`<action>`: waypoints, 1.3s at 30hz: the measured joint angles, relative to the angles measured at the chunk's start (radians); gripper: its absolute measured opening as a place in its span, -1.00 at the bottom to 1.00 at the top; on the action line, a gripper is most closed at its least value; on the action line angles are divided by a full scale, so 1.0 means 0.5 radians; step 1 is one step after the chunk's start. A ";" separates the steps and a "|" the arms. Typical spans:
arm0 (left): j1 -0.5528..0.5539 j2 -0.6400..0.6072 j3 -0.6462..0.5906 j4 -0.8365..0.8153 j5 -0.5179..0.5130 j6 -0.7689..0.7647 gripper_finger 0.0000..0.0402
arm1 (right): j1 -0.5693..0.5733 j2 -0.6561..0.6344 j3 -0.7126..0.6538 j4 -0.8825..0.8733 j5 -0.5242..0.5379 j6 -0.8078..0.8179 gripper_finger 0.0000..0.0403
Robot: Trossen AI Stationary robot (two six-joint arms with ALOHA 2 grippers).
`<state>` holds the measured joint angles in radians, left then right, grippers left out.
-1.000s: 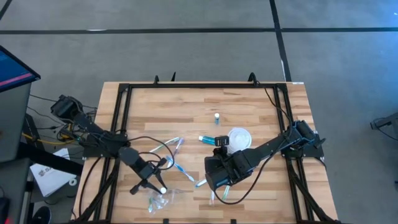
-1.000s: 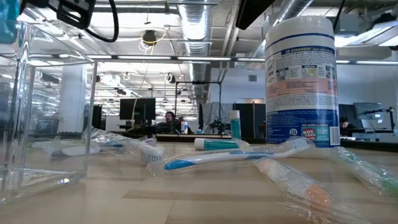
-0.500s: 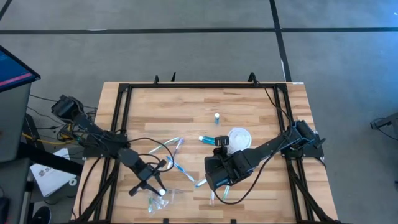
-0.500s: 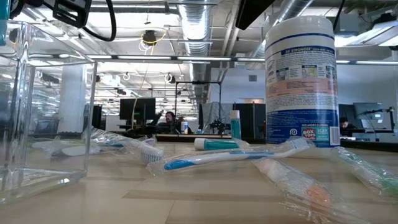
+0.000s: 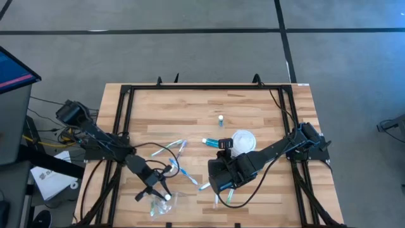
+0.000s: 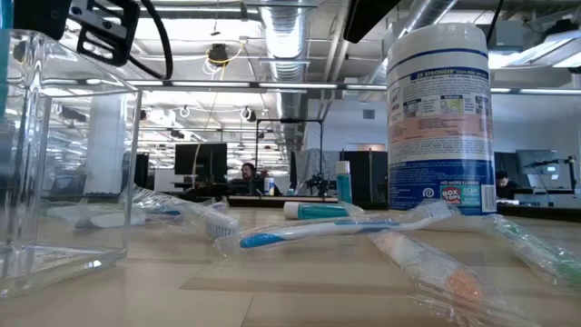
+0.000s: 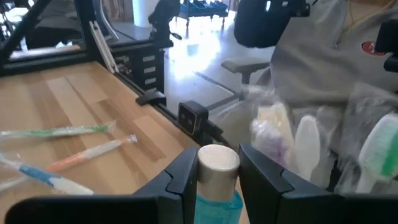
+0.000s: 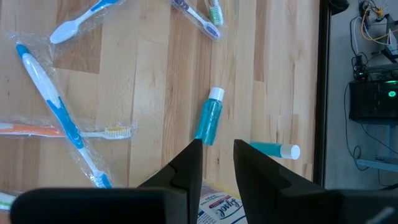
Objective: Pick & Place toothbrushing station
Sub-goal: Put the top left blue mouthwash into the transparent organizer
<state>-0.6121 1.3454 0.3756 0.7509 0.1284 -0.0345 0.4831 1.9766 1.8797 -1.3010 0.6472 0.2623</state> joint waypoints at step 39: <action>0.018 0.091 -0.168 0.034 -0.212 -0.120 -0.43 | 0.002 0.000 0.000 0.005 0.000 0.002 -0.59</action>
<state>-0.6029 1.3911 0.2916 0.7681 0.0223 -0.0948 0.4839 1.9766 1.8797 -1.2985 0.6472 0.2630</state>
